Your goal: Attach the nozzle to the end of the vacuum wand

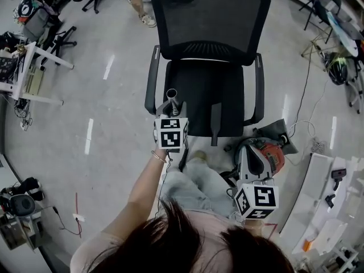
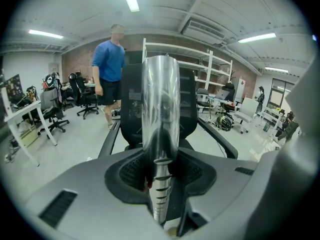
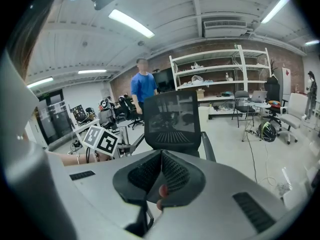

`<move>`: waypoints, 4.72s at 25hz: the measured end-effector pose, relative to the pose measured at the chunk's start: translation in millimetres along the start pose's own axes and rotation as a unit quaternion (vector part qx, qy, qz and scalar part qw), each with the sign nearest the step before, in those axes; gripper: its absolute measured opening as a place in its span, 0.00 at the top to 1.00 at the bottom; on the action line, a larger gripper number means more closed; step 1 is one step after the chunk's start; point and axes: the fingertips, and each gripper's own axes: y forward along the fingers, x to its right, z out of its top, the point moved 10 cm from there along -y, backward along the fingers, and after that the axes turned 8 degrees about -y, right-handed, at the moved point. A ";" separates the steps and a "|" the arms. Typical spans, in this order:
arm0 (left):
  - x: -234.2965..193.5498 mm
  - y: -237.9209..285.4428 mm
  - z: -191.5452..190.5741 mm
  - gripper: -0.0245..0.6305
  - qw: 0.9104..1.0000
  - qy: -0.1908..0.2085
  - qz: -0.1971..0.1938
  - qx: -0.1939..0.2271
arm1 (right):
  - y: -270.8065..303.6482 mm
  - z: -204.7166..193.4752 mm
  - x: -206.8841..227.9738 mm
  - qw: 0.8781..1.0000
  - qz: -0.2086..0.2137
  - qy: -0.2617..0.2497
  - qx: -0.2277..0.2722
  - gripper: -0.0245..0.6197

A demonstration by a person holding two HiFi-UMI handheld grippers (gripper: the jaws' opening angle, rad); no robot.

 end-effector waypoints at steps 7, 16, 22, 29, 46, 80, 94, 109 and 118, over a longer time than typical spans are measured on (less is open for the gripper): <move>1.5 -3.9 -3.9 0.74 1.000 0.003 0.003 0.008 | 18.6 -11.5 11.6 0.999 0.030 -0.004 -0.015 0.92; 0.6 -11.3 -10.5 0.74 1.000 0.009 0.003 0.023 | 43.2 -41.3 24.0 0.997 0.060 0.000 -0.049 0.92; -1.7 -19.1 -13.7 0.74 1.000 0.010 0.006 0.029 | 58.5 -67.7 22.4 0.994 0.079 0.002 -0.072 0.92; -5.3 -25.8 -18.1 0.74 0.999 0.009 0.008 0.036 | 85.2 -104.3 24.3 0.990 0.100 0.033 -0.094 0.92; -20.8 -34.3 -25.1 0.74 0.999 0.005 0.011 0.053 | 163.1 -179.0 30.3 0.978 0.147 0.041 -0.145 0.92; -21.4 -32.0 -37.8 0.74 0.996 0.009 0.000 0.094 | 257.3 -313.8 46.9 0.939 0.186 0.143 -0.250 0.77; -25.2 -24.8 -40.1 0.74 0.994 0.007 -0.006 0.107 | 288.3 -345.6 46.8 0.921 0.190 0.174 -0.294 0.69; -29.0 -22.4 -40.5 0.74 0.993 -0.008 -0.012 0.120 | 317.5 -363.5 47.7 0.896 0.216 0.192 -0.337 0.67; -34.9 -20.8 -41.0 0.74 0.992 -0.002 -0.012 0.126 | 332.4 -372.3 43.9 0.882 0.233 0.197 -0.360 0.67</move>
